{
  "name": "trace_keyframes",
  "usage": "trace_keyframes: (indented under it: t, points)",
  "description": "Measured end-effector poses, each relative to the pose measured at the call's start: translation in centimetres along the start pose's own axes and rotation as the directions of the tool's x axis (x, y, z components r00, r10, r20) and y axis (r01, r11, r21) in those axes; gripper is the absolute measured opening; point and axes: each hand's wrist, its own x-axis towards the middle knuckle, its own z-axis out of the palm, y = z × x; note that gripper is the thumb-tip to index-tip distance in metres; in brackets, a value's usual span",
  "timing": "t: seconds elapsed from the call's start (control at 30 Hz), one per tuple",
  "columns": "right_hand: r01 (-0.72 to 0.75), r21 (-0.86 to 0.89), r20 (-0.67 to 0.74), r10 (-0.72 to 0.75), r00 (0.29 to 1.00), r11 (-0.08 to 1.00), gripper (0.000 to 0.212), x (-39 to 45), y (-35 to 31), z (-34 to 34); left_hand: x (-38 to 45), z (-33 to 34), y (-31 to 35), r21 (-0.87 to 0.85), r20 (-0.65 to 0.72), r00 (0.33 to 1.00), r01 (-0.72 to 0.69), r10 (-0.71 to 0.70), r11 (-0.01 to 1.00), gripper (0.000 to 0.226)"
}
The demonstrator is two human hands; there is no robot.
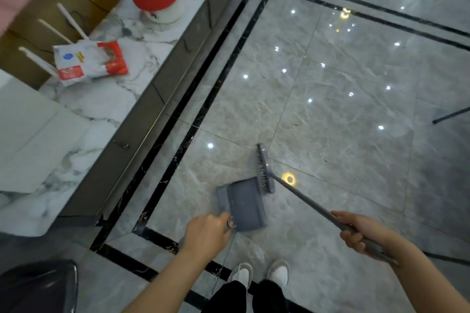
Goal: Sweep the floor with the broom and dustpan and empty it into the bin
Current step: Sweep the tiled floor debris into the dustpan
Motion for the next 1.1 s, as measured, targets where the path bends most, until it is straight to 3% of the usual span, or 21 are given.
trace_keyframes:
  t: [0.33,0.57,0.83,1.0,1.1]
  points:
    - [0.112,-0.077,-0.049,-0.116,0.992,0.991,0.042,1.9,-6.1,2.5,-0.6,-1.2,-0.5,-0.172,-0.04,0.946,0.31,-0.321,0.935,0.029]
    - [0.123,-0.126,-0.04,-0.129,0.991,0.984,0.041,3.1,-10.7,1.7,1.4,-2.6,-0.5,-0.265,-0.115,0.865,0.447,-0.488,0.855,0.011]
    - [0.119,-0.094,-0.09,-0.128,0.988,0.988,0.015,4.1,-15.0,-1.8,5.2,-4.1,-1.1,-0.25,-0.103,0.837,0.502,-0.538,0.828,0.011]
    - [0.116,-0.069,-0.15,-0.125,0.981,0.991,0.037,4.9,-16.9,-4.3,8.3,-4.9,-1.8,-0.228,-0.133,0.832,0.503,-0.538,0.834,0.012]
    - [0.112,-0.075,-0.19,-0.125,0.974,0.991,0.04,5.2,-17.6,-5.0,10.1,-5.7,-2.4,-0.184,-0.145,0.846,0.486,-0.512,0.855,0.01]
